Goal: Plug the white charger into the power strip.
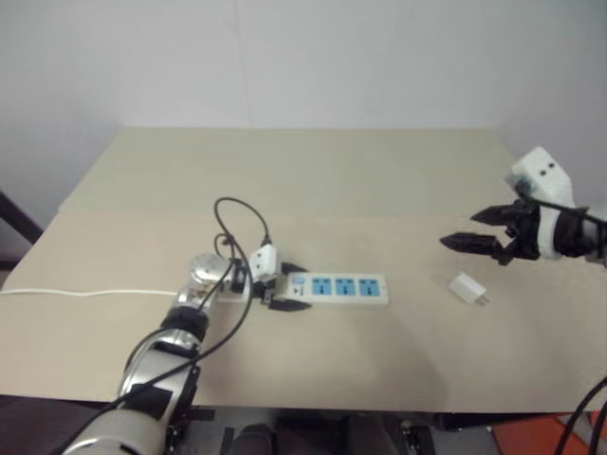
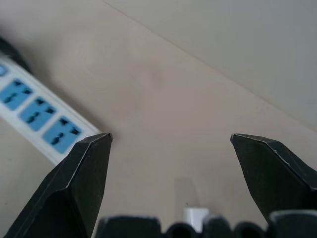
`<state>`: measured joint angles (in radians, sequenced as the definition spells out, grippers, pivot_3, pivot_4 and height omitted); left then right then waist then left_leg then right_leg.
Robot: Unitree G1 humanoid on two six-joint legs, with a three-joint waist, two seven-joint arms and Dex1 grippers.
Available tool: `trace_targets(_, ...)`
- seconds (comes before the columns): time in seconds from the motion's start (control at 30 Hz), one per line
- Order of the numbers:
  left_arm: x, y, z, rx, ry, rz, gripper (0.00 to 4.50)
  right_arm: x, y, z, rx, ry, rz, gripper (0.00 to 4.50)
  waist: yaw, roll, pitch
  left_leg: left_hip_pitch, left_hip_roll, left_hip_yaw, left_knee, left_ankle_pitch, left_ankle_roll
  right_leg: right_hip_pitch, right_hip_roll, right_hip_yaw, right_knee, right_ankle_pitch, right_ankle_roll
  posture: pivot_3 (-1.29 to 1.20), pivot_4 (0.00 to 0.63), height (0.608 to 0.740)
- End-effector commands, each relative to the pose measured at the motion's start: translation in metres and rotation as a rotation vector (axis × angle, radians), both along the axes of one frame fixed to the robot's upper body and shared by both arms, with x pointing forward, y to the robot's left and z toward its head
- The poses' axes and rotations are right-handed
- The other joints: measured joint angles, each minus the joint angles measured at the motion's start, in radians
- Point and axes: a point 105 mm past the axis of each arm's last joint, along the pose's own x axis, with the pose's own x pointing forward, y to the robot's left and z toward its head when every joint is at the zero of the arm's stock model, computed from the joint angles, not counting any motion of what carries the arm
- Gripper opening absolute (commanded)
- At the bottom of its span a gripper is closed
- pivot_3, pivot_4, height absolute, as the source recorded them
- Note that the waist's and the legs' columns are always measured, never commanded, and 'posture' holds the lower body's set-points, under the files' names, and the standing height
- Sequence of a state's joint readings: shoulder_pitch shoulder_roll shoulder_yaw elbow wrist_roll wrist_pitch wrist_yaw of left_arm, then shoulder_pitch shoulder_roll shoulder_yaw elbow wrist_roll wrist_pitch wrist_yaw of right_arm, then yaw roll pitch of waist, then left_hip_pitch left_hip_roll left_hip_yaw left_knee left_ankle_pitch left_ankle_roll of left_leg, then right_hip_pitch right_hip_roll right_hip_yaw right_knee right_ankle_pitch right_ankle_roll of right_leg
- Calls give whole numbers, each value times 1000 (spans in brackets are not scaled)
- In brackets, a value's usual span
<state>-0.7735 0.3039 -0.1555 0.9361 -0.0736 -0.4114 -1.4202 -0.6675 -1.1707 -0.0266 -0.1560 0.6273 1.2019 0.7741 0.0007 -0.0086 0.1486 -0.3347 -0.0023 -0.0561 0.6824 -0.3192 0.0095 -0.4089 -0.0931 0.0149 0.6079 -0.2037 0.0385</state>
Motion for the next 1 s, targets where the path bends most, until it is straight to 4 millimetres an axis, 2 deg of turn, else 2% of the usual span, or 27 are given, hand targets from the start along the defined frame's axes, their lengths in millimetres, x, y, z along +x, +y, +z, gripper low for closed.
trace_targets(0.03,-8,1,-16,39,48,-17,3293,2,-14,-2,-38,76,-79,4500,0,0,0,0,0,0,0,0,0,0,0,0,0,0,0,0,150,740)
trace_targets(0.37,-16,5,-17,52,163,-64,3293,13,-24,-23,-136,237,-82,4500,-12,2,-1,-1,0,1,0,0,0,-2,0,0,0,0,0,0,150,740)
trace_targets(0.7,-19,6,-20,101,160,-85,3293,21,-21,-57,-224,395,-30,4500,-14,3,-2,-2,0,1,0,0,0,-3,0,0,1,0,0,0,150,740)
trace_targets(1.0,-20,7,-19,94,152,-77,3293,36,-23,-82,-291,440,-6,4500,-14,3,-2,-3,0,1,0,0,-1,-5,0,0,1,0,0,0,150,740)
